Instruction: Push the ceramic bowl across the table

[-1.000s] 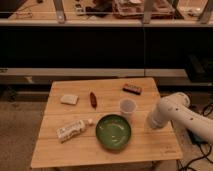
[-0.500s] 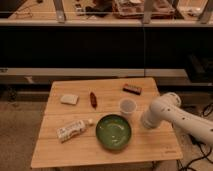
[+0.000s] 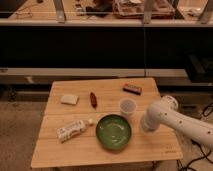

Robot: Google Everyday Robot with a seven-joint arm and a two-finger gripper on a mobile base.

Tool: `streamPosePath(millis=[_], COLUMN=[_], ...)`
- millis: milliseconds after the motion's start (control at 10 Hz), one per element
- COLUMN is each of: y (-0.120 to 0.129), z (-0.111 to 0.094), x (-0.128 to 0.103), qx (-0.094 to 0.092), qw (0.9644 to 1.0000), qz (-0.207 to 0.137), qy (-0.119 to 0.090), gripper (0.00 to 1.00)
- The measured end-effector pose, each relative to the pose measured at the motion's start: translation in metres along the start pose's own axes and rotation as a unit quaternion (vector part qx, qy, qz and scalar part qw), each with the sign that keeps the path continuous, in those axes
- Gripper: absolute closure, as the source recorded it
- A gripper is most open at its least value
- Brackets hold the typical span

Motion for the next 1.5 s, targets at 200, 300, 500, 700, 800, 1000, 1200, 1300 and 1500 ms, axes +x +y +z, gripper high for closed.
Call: streamPosePath(millis=[200,300,500,700,800,1000,1200,1300,1500], y=[0.005,0.010,0.019,0.027,0.030,0.030,0.029,0.029,0.025], z=[-0.002,-0.002,0.003,0.011,0.013,0.015,0.017,0.017,0.020], x=[-0.009,-0.013,-0.014,-0.016,-0.020,-0.033,-0.041,-0.044,-0.055], qx=[0.002,0.001,-0.006,-0.021,-0.028,-0.040,-0.048,-0.052,-0.058], qw=[0.9999,0.9998,0.9994,0.9987,0.9984,0.9980,0.9977,0.9976,0.9976], qz=[0.012,0.018,0.032,0.044,0.047,0.049,0.048,0.047,0.037], qy=[0.002,0.004,0.012,0.013,0.011,0.002,-0.002,-0.004,-0.009], gripper=[1.00,1.00,1.00,1.00,1.00,1.00,1.00,1.00,1.00])
